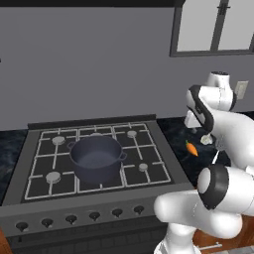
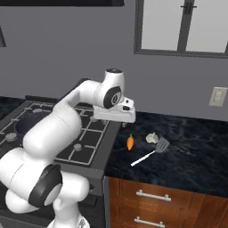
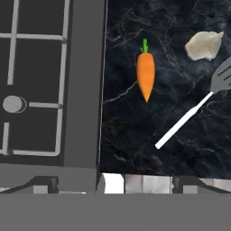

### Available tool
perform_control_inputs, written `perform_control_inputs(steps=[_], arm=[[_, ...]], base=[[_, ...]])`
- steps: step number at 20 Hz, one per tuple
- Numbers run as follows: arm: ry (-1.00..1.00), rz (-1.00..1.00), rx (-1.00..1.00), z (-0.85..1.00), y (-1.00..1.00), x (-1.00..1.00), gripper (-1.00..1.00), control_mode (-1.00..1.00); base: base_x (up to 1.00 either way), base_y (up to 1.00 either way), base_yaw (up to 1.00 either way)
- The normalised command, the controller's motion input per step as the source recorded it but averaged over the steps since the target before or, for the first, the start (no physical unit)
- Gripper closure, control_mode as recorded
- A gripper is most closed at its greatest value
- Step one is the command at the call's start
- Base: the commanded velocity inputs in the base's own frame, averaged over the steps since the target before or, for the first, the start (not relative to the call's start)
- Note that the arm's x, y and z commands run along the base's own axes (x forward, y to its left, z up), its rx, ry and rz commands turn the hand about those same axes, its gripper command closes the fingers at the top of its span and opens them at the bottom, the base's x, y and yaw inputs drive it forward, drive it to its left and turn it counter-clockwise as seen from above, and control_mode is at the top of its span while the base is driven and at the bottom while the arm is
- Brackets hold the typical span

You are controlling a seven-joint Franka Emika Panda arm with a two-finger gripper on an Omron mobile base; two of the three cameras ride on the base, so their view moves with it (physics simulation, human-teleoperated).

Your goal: Put the carrot and garlic in the pot. Retrieve the spatula and lightly stir the vegetables in the pot.

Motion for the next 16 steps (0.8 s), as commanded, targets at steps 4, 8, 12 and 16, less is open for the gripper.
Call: perform_control_inputs(steps=[4,8,12,16], arm=[[0.00,0.00,0.00,-0.40,-0.41,0.41,-1.00,-1.00],[0.00,0.00,0.00,-0.42,-0.17,0.38,-1.00,-1.00],[0.00,-0.06,0.00,-0.42,-0.09,0.36,-1.00,-1.00],[0.01,-0.08,0.00,-0.38,-0.08,0.31,-1.00,-1.00]], base=[[0.00,0.00,0.00],[0.00,0.00,0.00],[0.00,0.00,0.00],[0.00,0.00,0.00]])
